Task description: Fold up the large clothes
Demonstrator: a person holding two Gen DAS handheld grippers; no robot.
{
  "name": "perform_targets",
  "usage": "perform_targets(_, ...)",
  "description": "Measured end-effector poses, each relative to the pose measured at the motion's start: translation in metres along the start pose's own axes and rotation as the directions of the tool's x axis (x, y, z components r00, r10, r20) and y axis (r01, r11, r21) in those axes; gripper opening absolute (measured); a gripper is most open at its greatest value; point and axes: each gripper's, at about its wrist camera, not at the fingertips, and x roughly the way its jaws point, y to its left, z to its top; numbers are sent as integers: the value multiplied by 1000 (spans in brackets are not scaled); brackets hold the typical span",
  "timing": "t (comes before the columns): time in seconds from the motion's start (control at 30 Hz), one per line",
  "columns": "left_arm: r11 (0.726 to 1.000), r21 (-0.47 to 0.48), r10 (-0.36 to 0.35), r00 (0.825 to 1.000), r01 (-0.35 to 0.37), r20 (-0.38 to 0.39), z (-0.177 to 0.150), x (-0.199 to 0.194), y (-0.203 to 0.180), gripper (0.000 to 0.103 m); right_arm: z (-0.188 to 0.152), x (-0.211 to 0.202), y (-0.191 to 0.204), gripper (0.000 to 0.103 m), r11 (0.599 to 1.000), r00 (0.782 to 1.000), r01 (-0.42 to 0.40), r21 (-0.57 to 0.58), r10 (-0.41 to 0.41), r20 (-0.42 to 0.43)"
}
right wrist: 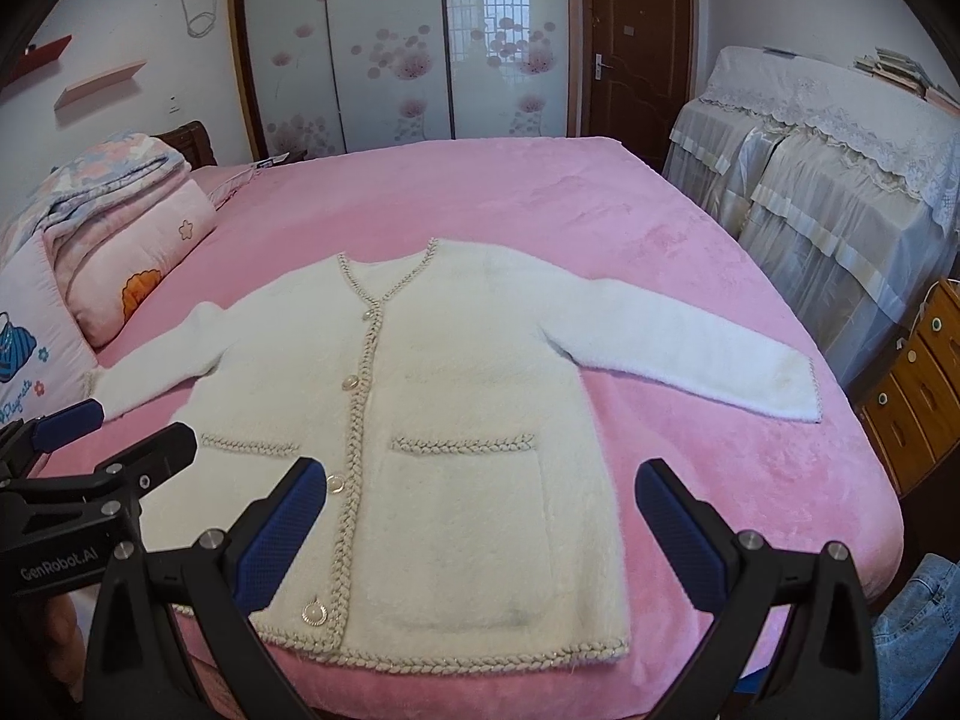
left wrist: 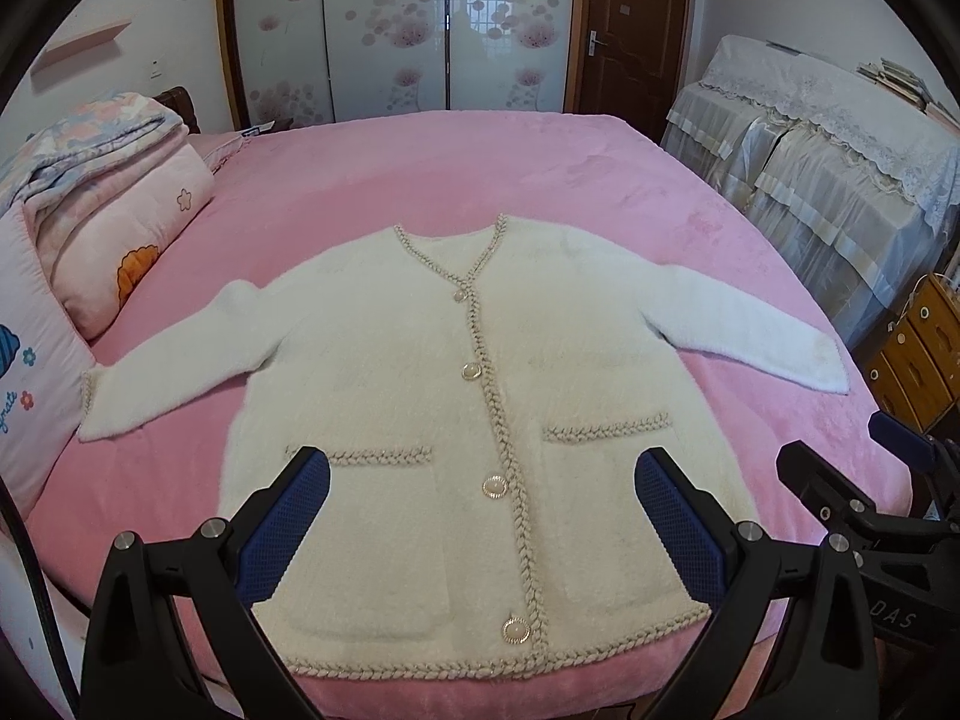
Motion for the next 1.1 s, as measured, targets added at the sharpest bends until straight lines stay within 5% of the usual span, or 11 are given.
perform_targets(0.6,1000,-15,-10,999,11,33,13,4,-6,101,12,9,-5,103,1000,1000,-13,-3,13,-2)
perform_targets(0.87,999,-27,49,993,-47,110,12,-5,-8,101,13,7,-10,103,1000,1000,-26,-5,26,1)
perform_targets(1.1,998,-37,56,997,-54,62,15,1,-10,101,13,9,-15,103,999,999,-35,-9,35,-3)
